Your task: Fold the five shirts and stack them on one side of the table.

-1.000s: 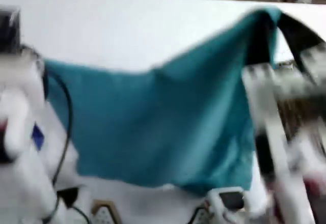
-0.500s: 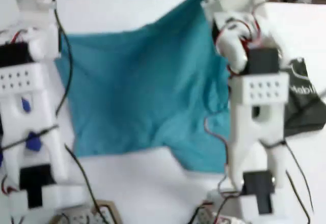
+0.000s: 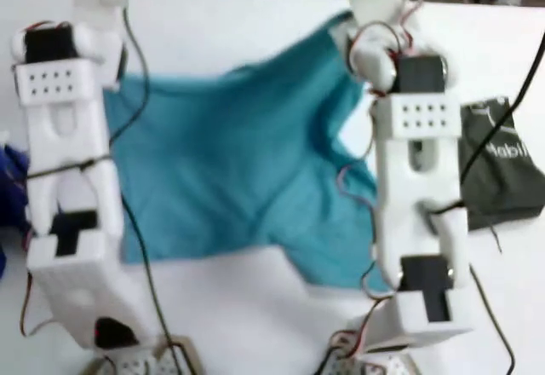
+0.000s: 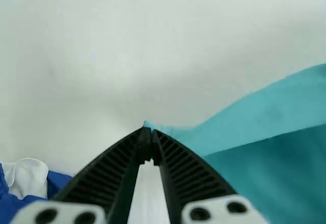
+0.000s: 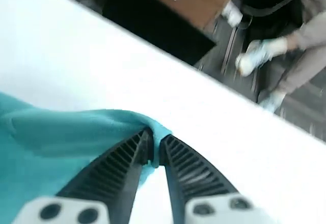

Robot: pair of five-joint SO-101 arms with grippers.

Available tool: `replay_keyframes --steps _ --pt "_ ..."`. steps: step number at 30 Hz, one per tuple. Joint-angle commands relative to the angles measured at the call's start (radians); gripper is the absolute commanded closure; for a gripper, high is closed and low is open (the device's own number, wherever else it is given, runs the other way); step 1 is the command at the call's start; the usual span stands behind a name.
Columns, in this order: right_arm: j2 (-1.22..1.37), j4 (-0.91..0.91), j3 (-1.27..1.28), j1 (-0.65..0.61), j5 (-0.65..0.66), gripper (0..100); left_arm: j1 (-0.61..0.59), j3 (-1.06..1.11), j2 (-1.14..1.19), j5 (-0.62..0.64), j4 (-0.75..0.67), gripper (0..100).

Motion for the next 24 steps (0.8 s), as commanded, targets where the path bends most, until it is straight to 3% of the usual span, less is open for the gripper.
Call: replay_keyframes --steps 1,9,14,21,24 --pt "-0.022 0.067 -0.032 0.044 0.009 97.8 -0.002 -0.108 0.005 -0.038 0.114 97" --pt "-0.045 0.025 -0.034 0.091 0.077 97.8 -0.037 -0.125 0.003 -0.049 0.138 97" --pt "-0.114 0.173 -0.032 0.068 0.081 97.8 -0.034 -0.131 0.0 -0.074 0.242 97" --pt "-0.288 0.4 -0.025 0.016 0.051 97.8 -0.064 -0.107 -0.061 -0.075 0.252 97" --pt "-0.337 0.475 -0.023 -0.008 0.051 97.8 -0.061 0.008 -0.147 -0.097 0.252 97"
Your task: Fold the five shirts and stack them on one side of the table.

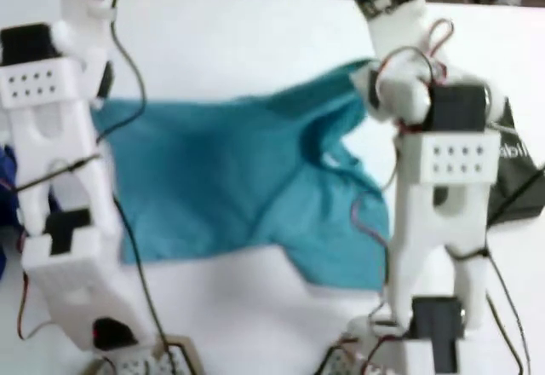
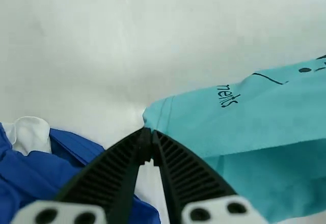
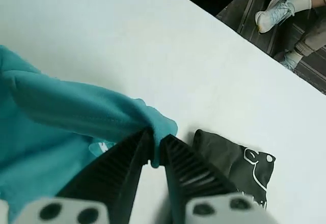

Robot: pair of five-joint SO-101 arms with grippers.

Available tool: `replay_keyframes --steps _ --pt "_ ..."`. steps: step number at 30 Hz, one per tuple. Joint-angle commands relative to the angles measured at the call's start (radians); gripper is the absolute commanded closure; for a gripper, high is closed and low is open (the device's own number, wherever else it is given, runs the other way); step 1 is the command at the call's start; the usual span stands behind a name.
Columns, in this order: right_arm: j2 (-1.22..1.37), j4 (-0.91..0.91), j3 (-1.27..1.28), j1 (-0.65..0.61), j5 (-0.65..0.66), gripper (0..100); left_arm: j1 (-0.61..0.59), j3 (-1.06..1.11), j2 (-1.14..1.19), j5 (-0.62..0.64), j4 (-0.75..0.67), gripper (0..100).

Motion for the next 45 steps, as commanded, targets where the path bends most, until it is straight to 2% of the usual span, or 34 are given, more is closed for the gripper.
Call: replay_keyframes --steps 1,7,13,17,20,24,29,32,34,40,45 --pt "-0.091 0.079 -0.023 -0.021 -0.008 97.8 0.0 0.125 -0.157 -0.041 0.018 97" --pt "-0.116 0.136 0.052 0.005 -0.008 97.8 0.006 0.533 -0.382 -0.098 0.015 97" --pt "-0.202 0.114 0.331 0.015 -0.002 97.8 -0.003 0.816 -0.543 -0.167 -0.015 97" --pt "-0.354 0.048 0.545 0.008 0.0 97.8 -0.012 0.932 -0.585 -0.192 -0.051 97" --pt "-0.469 -0.008 0.675 0.007 0.005 97.8 -0.029 0.938 -0.589 -0.19 -0.071 97" --pt "-0.545 -0.127 0.712 0.015 0.072 97.8 -0.038 0.849 -0.591 -0.184 -0.1 97" --pt "-0.476 -0.452 0.704 0.016 0.106 97.8 -0.038 0.711 -0.582 -0.181 -0.167 97" --pt "-0.335 -0.634 0.638 0.016 0.106 97.8 -0.038 0.677 -0.582 -0.149 -0.233 97" --pt "-0.209 -0.69 0.535 0.016 0.106 97.8 -0.038 0.677 -0.582 -0.123 -0.278 97" --pt "0.18 -0.707 0.092 0.016 0.106 97.8 -0.032 0.677 -0.563 -0.055 -0.427 97" --pt "0.503 -0.7 -0.261 0.015 0.109 97.8 -0.035 0.659 -0.42 -0.041 -0.52 97"
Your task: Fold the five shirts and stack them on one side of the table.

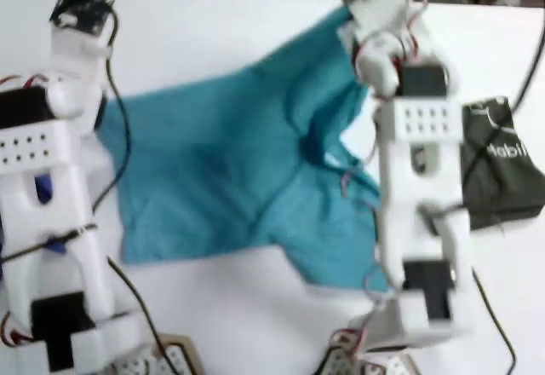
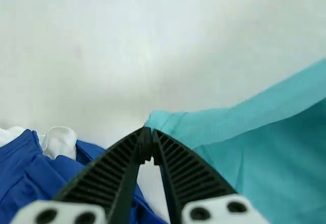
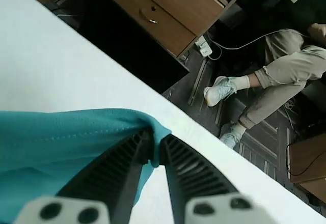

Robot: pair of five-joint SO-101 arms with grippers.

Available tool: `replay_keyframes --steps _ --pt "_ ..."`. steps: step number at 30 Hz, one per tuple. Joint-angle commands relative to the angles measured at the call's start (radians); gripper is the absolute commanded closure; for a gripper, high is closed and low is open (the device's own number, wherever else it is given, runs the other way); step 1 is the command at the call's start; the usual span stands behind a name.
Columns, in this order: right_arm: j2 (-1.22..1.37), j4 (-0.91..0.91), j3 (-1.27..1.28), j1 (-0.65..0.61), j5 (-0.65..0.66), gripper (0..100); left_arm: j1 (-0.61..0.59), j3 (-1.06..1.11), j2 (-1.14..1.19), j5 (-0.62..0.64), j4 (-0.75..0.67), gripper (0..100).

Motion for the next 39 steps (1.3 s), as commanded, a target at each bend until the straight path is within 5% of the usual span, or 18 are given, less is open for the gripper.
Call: replay_keyframes --steps 1,9,17,22,27,31,39 --pt "0.214 -0.022 -0.293 0.007 0.021 97.8 -0.006 -0.064 0.1 0.008 -0.071 97" --pt "0.591 -0.027 -0.565 0.005 0.091 97.8 0.015 -0.314 0.41 0.043 -0.055 97" --pt "0.757 0.031 -0.818 0.002 0.097 97.8 0.038 -0.641 0.631 0.044 0.124 97" --pt "0.756 0.234 -0.956 0.001 0.092 97.8 0.04 -0.802 0.683 0.041 0.276 97" --pt "0.756 0.628 -1.109 0.022 0.092 97.8 0.04 -0.908 0.684 0.008 0.453 97" --pt "0.759 0.846 -1.231 0.036 0.087 97.8 0.026 -0.891 0.68 -0.008 0.479 97" --pt "0.656 0.849 -1.2 0.134 0.002 97.8 0.018 -0.667 0.548 -0.034 0.48 97"
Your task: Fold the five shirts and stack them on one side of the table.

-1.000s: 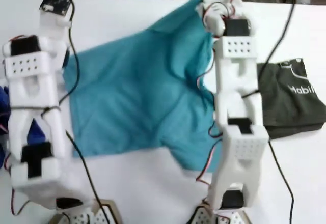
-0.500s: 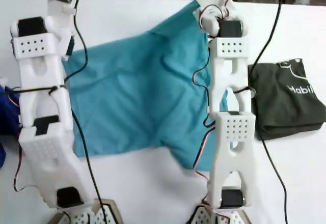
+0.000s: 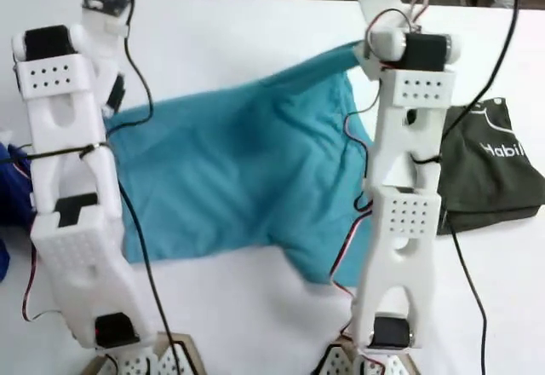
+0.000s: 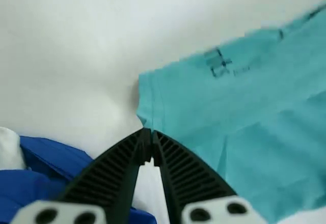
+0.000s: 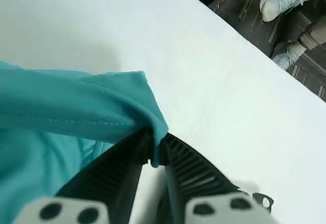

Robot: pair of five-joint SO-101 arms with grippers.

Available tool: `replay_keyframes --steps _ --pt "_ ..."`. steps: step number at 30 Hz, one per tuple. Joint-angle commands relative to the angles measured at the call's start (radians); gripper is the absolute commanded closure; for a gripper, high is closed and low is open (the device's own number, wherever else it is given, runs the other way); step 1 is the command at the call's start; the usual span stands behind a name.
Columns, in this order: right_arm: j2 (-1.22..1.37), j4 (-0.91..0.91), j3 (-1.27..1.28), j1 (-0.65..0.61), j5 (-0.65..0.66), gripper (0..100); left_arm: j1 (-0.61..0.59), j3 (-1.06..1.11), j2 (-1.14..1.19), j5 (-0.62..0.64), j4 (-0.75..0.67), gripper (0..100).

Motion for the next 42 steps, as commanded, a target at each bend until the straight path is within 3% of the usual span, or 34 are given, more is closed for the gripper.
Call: replay_keyframes --steps 1,7,13,21,31,42 --pt "-0.137 0.008 0.034 0.047 -0.012 97.8 -0.009 0.104 -0.18 -0.034 0.018 97" --pt "-0.36 0.008 0.302 0.044 -0.014 97.8 -0.006 0.383 -0.448 -0.084 0.017 97" --pt "-0.647 0.007 0.752 0.031 -0.017 97.8 -0.011 0.598 -0.569 -0.101 -0.035 97" --pt "-0.958 -0.019 1.263 0.036 -0.008 97.8 -0.012 0.661 -0.578 -0.101 -0.014 97" --pt "-1.219 -0.188 1.771 0.096 0.021 97.8 -0.029 0.823 -0.588 -0.115 0.006 97" --pt "-1.56 -0.272 2.171 0.113 0.078 97.8 -0.054 1.082 -0.835 -0.178 -0.092 97"
